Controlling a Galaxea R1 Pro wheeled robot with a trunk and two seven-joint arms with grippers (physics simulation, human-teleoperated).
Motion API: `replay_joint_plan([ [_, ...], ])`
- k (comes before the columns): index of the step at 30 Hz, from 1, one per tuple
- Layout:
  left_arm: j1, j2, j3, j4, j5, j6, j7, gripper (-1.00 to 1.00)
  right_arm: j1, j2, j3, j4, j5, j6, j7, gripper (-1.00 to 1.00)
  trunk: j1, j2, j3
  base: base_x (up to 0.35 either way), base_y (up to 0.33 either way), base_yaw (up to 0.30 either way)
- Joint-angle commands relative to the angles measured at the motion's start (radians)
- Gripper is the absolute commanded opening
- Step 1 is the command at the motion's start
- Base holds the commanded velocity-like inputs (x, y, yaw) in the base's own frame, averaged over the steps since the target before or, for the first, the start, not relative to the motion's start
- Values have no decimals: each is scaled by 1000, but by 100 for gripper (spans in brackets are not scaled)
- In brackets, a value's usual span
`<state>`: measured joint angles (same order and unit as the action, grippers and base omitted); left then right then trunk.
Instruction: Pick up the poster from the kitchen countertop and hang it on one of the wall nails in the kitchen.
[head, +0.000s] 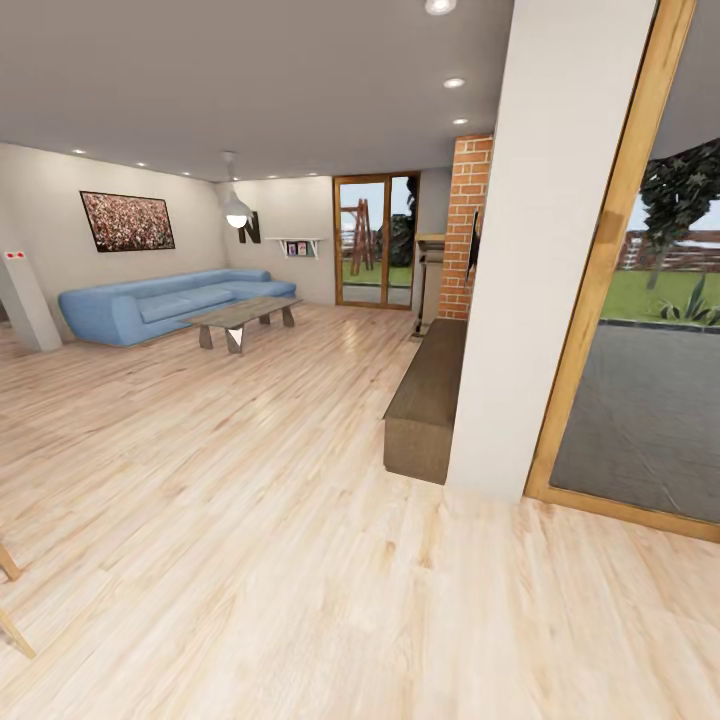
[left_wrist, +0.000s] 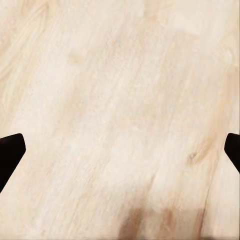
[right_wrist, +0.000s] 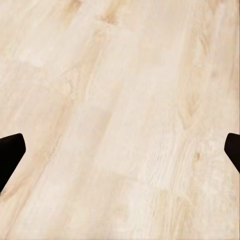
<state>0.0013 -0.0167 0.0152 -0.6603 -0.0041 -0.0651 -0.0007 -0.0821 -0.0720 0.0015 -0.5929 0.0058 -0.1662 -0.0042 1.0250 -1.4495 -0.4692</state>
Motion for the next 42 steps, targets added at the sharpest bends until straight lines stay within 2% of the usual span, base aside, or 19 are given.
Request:
replay_joint_plan([
  [1, 0, 0, 2, 0, 0, -2, 0, 100, 1, 0, 1, -1, 1, -14, 0, 100, 0, 0, -1, 0, 0, 0],
  [12, 0, 9, 5, 38, 4, -4, 1, 100, 4, 1, 2, 1, 1, -26, -2, 100, 0, 0, -1, 0, 0, 251],
  [22, 0, 12, 5, 43, 6, -17, 1, 100, 4, 1, 6, 37, 2, -27, -1, 100, 0, 0, -1, 0, 0, 293],
  [42, 0, 12, 9, 44, 4, -18, 1, 100, 4, 1, 7, 41, 3, -27, 0, 100, 0, 0, -1, 0, 0, 294],
])
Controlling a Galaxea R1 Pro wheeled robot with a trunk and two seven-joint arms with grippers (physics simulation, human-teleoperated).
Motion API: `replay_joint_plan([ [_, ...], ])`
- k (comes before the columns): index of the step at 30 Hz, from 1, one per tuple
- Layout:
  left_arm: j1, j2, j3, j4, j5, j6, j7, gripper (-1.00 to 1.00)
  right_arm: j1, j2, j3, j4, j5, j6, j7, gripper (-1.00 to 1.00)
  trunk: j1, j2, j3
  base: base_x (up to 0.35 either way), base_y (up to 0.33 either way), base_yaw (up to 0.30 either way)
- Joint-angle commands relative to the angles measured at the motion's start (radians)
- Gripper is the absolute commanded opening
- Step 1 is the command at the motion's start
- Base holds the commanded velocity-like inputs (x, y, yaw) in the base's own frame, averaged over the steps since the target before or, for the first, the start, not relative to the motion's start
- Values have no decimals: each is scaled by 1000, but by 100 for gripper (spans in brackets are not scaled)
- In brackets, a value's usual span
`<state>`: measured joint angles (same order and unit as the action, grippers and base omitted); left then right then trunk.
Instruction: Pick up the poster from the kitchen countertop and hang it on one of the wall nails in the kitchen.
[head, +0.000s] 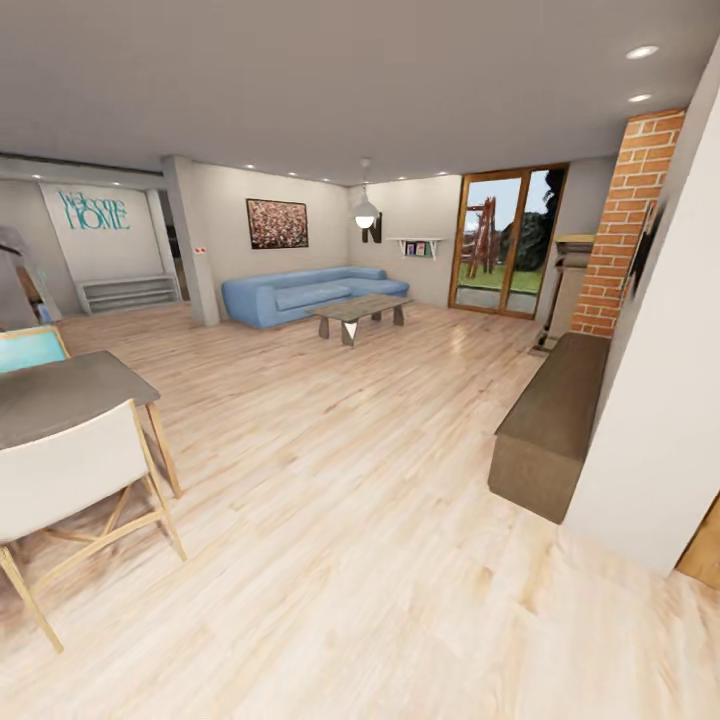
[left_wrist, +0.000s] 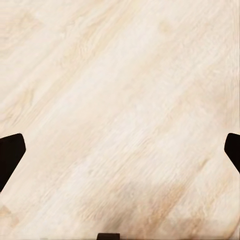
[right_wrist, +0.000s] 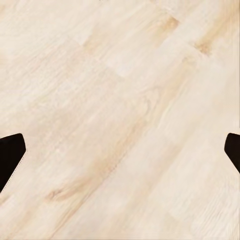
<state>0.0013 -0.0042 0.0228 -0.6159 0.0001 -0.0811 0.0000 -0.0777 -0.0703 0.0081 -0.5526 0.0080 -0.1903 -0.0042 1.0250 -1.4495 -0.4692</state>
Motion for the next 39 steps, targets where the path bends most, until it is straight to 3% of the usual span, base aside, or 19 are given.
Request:
replay_joint_plan([
  [1, 0, 0, 2, -1, 0, -2, 0, 100, 0, 0, 1, 1, 1, -3, 0, 100, 0, 0, -1, 0, 0, 294],
  [11, 0, 0, 2, -1, 0, -2, 0, 100, 0, 0, 1, 2, 1, -3, -1, 100, 0, 0, -1, 0, -26, 291],
  [23, 0, 0, 8, -1, 1, -2, 0, 100, 0, 0, 1, 3, 0, -4, 0, 100, 0, 0, -1, 0, -243, 182],
  [39, 0, 1, 9, 0, 1, -3, 0, 100, 0, 1, 3, 44, 1, -6, -2, 100, 0, 0, -1, 0, -13, 290],
])
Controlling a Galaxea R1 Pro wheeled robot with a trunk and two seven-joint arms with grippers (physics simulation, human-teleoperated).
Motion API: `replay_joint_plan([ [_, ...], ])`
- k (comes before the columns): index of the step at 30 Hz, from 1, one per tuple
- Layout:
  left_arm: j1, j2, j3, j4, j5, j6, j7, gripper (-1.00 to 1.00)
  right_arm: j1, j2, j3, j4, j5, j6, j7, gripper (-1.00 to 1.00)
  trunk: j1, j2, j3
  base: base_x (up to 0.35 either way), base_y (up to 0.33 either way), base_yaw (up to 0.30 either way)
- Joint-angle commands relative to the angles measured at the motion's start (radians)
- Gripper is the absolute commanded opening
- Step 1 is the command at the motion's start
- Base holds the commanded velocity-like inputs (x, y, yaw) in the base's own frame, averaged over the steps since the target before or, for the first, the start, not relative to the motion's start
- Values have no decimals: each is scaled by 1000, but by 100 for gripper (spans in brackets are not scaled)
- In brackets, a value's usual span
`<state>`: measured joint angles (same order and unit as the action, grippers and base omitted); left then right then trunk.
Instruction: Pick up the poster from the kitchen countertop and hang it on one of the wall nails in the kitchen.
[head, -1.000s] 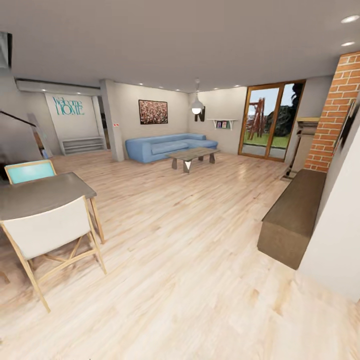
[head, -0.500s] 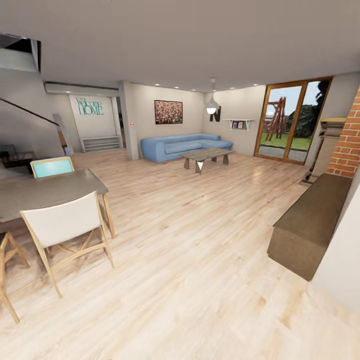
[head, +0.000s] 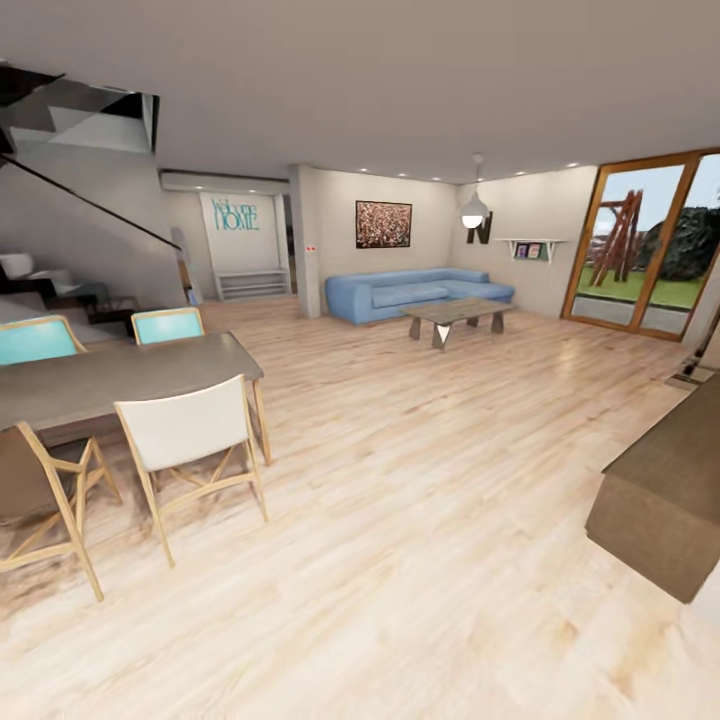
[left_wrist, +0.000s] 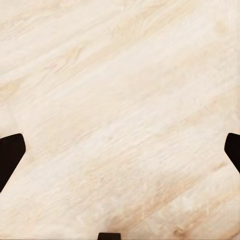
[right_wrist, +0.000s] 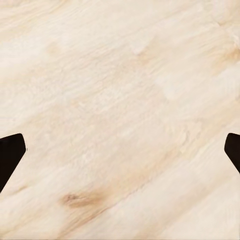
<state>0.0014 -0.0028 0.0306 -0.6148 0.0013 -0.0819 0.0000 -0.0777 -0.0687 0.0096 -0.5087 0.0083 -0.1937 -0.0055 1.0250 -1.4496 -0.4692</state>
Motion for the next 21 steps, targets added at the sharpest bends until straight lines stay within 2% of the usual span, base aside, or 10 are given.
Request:
replay_joint_plan([
  [1, 0, 0, 1, -1, 0, -2, 0, 100, -1, 0, 1, 2, 1, -2, -1, 100, 0, 0, -1, 0, 0, 293],
  [14, 0, 0, 2, 1, 0, -1, 0, 100, -1, 1, 1, 6, 1, -3, -1, 100, 0, 0, -1, 0, 0, 293],
  [21, 0, -1, 61, 1, -1, -6, -5, 100, -1, 2, 1, 6, 1, -2, -1, 100, 0, 0, -1, -52, 16, 291],
])
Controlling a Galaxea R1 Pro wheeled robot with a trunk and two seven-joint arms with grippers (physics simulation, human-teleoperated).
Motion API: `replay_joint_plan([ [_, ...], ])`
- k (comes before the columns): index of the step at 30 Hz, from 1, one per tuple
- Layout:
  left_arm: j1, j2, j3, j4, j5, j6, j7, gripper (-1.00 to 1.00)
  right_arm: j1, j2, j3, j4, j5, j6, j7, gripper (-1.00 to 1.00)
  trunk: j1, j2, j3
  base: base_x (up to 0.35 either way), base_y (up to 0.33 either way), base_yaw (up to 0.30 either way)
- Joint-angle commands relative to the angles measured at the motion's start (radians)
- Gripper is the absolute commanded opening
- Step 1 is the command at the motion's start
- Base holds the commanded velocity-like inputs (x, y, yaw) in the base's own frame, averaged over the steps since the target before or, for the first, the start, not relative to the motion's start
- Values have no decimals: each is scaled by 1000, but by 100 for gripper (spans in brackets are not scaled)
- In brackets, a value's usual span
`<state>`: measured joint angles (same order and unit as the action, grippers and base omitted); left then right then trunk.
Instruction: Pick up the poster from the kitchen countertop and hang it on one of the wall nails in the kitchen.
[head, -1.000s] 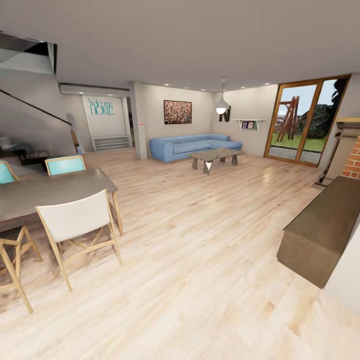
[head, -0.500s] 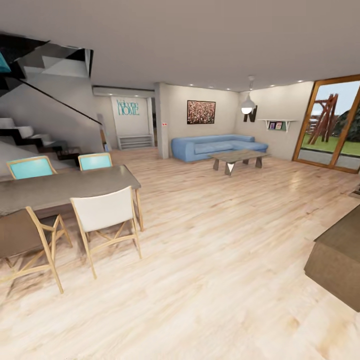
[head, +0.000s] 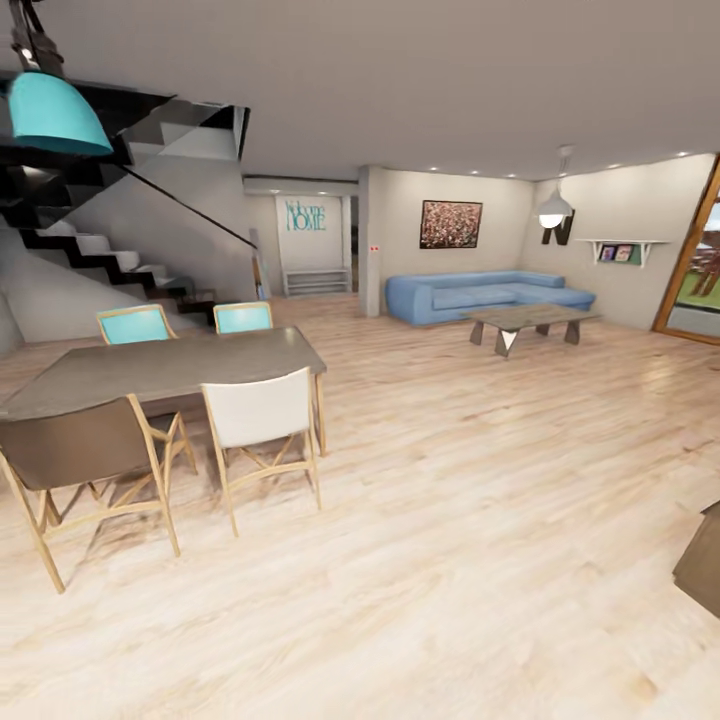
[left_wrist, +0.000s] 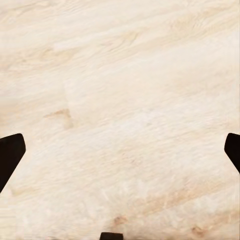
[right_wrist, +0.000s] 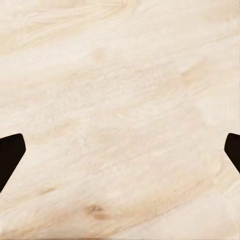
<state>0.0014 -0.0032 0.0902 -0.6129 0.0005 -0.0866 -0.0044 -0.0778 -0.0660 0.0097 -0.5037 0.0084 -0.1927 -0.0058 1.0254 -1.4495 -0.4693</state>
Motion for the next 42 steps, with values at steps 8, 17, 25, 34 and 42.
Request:
replay_joint_plan([
  [8, 0, -1, 6, -1, 0, -4, -2, 100, 0, -2, 1, 1, 2, -2, 0, 100, 0, 0, -1, -287, 22, 167],
  [17, 0, -1, 5, -1, 0, -4, -2, 100, 0, -2, 0, 1, 2, -2, -1, 100, 0, 0, -1, -109, -235, 278],
  [25, 0, -1, 6, -1, 1, -4, -2, 100, 0, -1, -1, 2, 2, -1, -1, 100, 0, 0, -1, 29, -208, 275],
  [34, 0, -1, 6, -2, 1, -4, -2, 100, 0, 0, 1, 2, 3, -4, -2, 100, 0, 0, -2, 2, -119, 165],
  [42, 0, -1, 6, -2, 1, -7, -2, 100, 0, 1, 1, 2, 4, -5, -4, 100, 0, 0, -3, -11, -110, 279],
])
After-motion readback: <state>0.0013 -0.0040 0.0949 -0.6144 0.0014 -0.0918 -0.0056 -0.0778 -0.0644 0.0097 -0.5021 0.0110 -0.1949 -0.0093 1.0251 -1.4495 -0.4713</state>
